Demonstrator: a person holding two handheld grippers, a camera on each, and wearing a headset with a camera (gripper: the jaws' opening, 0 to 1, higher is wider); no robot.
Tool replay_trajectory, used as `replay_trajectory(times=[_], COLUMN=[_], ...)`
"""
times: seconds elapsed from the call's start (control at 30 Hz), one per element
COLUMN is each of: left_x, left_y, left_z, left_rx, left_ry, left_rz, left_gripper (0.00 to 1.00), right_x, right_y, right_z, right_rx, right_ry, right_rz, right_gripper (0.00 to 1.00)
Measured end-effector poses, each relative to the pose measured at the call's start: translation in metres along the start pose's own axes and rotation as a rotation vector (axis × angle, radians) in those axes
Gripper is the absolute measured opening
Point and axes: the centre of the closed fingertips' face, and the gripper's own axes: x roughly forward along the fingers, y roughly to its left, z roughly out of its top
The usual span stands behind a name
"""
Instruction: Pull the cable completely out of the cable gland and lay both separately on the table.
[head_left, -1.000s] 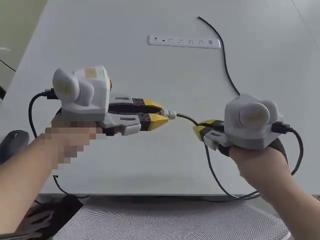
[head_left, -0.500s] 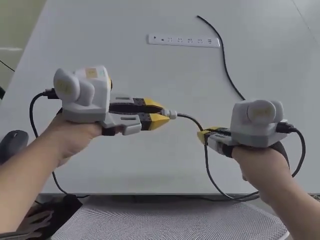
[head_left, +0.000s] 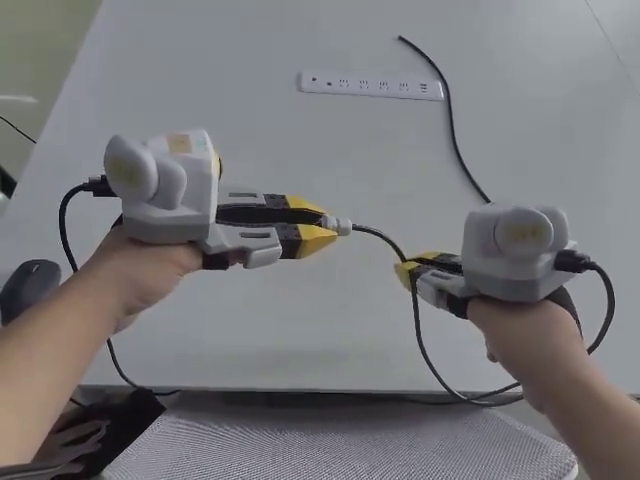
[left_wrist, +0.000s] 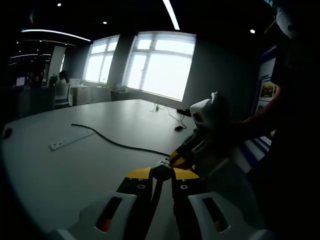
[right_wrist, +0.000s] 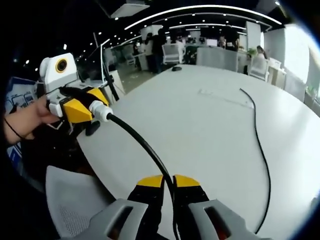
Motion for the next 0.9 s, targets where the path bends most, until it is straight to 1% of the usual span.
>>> replay_trajectory(times=[0.03,0.07,0.17,0.2,0.27,0.33,0.37,0.47,0.5,0.6,0.67,0.73,0.83,0.9], left_x=[-0.001,-0.001,-0.002,-0.002,-0.001,-0.001,-0.001,0.0,0.001,0.002,0.002,0.002,0.002,0.002], left_y=[0.001,0.001,0.001,0.001,0.001,0.001,0.0,-0.001,-0.001,-0.002,-0.002,-0.003,-0.003,-0.005], left_z=[-0.001,-0.002,-0.003,-0.003,-0.003,-0.003,-0.003,-0.001,-0.001,0.0,0.0,-0.001,-0.001,-0.001], left_rx=[0.001,0.001,0.0,-0.002,-0.002,-0.004,-0.004,-0.001,-0.003,-0.002,-0.005,-0.007,-0.01,-0.01], left_ry=[0.002,0.006,0.008,0.007,0.008,0.009,0.009,0.006,0.006,0.006,0.007,0.01,0.009,0.009], left_rz=[0.004,0.006,0.011,0.009,0.011,0.012,0.011,0.008,0.009,0.009,0.01,0.01,0.012,0.012], left_gripper=[0.15,0.15,0.15,0.15,0.15,0.15,0.15,0.15,0.15,0.15,0.15,0.15,0.15,0.15], right_x=[-0.002,-0.004,-0.007,-0.01,-0.012,-0.012,-0.013,-0.013,-0.012,-0.011,-0.011,-0.01,-0.01,-0.01], right_y=[0.002,0.004,0.012,0.018,0.031,0.036,0.04,0.049,0.05,0.052,0.053,0.054,0.057,0.059], right_z=[0.006,0.009,0.02,0.027,0.037,0.046,0.052,0.062,0.065,0.064,0.065,0.061,0.058,0.058], right_rx=[-0.024,-0.045,-0.116,-0.156,-0.208,-0.262,-0.301,-0.377,-0.412,-0.478,-0.536,-0.553,-0.595,-0.641], right_ry=[-0.021,-0.024,-0.048,-0.06,-0.076,-0.087,-0.1,-0.112,-0.115,-0.096,-0.105,-0.093,-0.092,-0.1], right_rz=[0.004,0.002,0.019,0.028,0.059,0.048,0.046,0.048,0.037,0.03,0.024,0.028,0.034,0.032], right_gripper=[0.05,0.08,0.14,0.15,0.17,0.18,0.17,0.17,0.17,0.15,0.13,0.12,0.11,0.09])
